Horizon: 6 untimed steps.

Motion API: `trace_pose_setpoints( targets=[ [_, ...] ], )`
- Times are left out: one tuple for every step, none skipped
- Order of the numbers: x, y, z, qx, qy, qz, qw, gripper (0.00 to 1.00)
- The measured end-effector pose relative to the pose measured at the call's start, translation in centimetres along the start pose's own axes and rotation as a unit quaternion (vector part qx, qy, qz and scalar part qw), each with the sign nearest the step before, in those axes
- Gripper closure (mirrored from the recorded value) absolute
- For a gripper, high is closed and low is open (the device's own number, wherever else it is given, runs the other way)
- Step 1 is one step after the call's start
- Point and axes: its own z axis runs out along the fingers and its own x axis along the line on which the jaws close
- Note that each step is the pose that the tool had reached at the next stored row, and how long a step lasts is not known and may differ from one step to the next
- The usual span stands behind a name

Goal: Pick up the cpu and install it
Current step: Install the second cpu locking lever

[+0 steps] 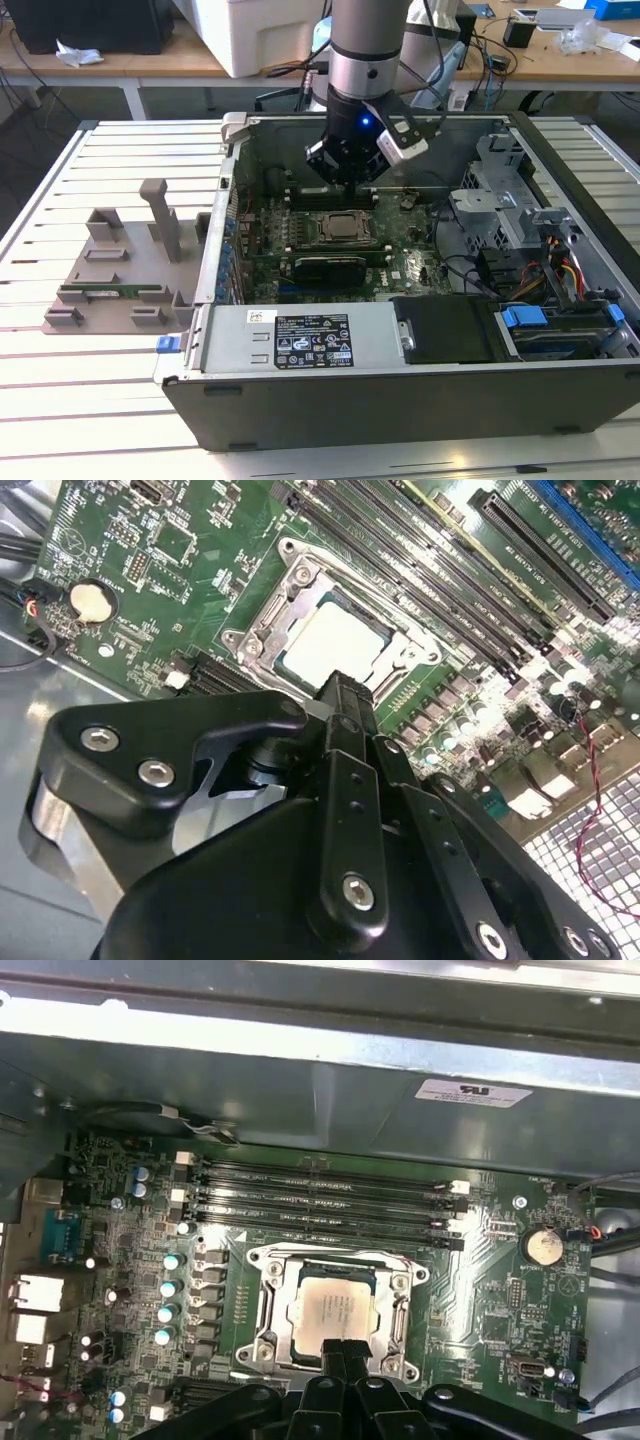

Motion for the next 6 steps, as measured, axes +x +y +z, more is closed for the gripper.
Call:
trace_pose_setpoints(
  targets=[
    [0.0,0.0,-0.01,-0.0001,-0.0001,0.0,1.0,0.89],
    [0.0,0.0,-0.03,0.0,0.0,0.0,1.0,0.89],
    [0.0,0.0,-0.03,0.0001,0.0,0.0,1.0,0.89],
    [0.0,0.0,-0.03,0.0,0.0,0.0,1.0,0.89],
    [0.0,0.0,-0.03,0.0,0.0,0.0,1.0,0.89],
    [0.0,0.0,-0.03,0.0001,0.0,0.0,1.0,0.89]
  ],
)
